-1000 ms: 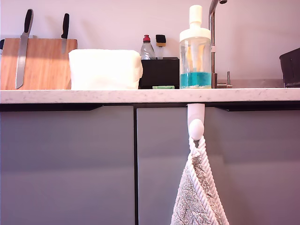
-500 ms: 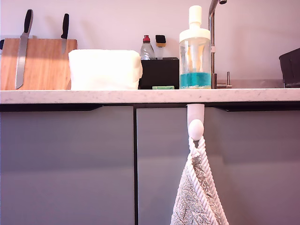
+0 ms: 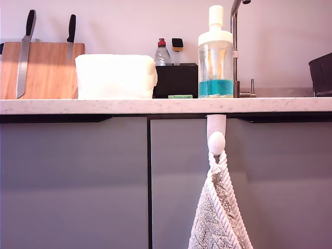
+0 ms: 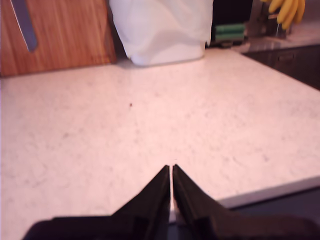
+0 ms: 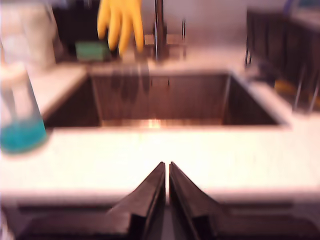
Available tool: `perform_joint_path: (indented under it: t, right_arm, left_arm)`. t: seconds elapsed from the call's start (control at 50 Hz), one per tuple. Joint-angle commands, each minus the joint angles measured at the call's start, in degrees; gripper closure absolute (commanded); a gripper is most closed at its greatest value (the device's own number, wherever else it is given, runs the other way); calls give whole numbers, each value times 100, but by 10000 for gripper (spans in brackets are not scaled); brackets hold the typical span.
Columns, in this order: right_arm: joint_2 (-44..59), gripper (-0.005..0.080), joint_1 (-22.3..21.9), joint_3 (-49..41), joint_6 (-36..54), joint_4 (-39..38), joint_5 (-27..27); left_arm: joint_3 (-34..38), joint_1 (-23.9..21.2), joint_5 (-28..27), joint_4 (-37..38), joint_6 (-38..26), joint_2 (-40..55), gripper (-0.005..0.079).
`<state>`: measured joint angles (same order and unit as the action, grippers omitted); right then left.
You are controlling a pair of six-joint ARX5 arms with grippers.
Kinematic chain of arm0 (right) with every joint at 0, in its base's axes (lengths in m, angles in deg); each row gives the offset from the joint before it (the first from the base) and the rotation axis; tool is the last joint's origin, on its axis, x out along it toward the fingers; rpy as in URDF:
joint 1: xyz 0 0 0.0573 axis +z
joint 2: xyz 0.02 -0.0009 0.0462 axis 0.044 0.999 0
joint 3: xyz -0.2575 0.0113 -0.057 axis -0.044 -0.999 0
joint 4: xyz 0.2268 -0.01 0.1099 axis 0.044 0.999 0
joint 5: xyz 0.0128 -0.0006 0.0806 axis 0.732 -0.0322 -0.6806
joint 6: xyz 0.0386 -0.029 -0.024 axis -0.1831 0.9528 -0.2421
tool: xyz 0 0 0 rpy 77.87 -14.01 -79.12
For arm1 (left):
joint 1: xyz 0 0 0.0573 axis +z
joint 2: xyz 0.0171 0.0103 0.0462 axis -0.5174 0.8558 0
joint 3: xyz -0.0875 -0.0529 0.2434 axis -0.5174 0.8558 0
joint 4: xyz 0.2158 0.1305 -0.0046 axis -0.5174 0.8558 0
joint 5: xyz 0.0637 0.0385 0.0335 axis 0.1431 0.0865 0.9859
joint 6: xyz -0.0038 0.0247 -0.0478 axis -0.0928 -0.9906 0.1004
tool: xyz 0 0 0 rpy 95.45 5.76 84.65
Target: Press the soap dispenser from the top, so some soap is dispensed
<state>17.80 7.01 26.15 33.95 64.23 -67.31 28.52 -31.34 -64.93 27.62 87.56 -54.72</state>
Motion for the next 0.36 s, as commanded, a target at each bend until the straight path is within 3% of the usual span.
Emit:
perform_joint_path:
  t: [0.0, 0.08, 0.34]
  right_arm:
    - [33, 762, -11, -15, -2, 216, -7]
    - [35, 762, -11, -17, -7, 546, -9]
    - [35, 762, -11, -17, -4, 498, -7]
  left_arm:
    - [42, 17, 17, 142, 17, 20, 761]
    - [42, 17, 17, 415, 17, 20, 761]
    - [42, 17, 17, 1093, 20, 20, 761]
